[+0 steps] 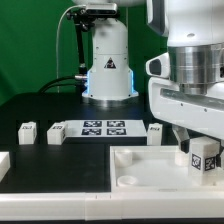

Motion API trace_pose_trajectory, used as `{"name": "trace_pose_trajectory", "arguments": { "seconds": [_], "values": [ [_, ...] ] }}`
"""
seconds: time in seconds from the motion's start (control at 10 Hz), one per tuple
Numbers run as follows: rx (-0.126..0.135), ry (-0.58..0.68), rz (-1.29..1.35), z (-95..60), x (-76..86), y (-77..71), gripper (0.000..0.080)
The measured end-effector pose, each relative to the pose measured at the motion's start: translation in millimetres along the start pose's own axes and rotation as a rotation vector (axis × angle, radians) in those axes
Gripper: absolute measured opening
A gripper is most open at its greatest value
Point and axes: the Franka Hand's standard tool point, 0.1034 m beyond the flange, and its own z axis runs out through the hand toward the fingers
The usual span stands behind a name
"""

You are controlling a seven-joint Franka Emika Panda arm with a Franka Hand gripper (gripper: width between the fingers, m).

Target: Assemble one leg

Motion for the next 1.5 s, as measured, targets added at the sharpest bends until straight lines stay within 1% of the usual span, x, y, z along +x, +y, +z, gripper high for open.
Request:
{"name": "trace_pose_trajectory", "arguments": {
  "seconds": [0.1, 0.2, 0.4, 0.7, 0.8, 0.9, 1.1, 1.2, 1.5],
  "values": [
    [-0.001, 0.0, -0.085, 0.3, -1.3, -0.4, 0.0639],
    [-0.002, -0.001, -0.208, 0.8, -2.9, -0.7, 0.0647],
    [-0.003, -0.002, -0.434, 1.3, -2.5, 0.2, 0.0647],
    [-0.006, -0.002, -0.691, 1.9, -2.0, 1.0, 0.0649],
    [-0.006, -0.002, -0.732, 1.7, -3.0, 0.3, 0.0649],
    [-0.011, 0.002, -0.868, 1.0, -3.2, -0.1, 0.0649],
    [-0.017, 0.004, -1.027, 0.6, -2.7, 0.1, 0.0649],
    [-0.026, 0.006, -1.176, 0.8, -0.2, 1.7, 0.0649],
    [-0.026, 0.006, -1.183, 0.9, 0.1, 2.0, 0.0637]
  ]
}}
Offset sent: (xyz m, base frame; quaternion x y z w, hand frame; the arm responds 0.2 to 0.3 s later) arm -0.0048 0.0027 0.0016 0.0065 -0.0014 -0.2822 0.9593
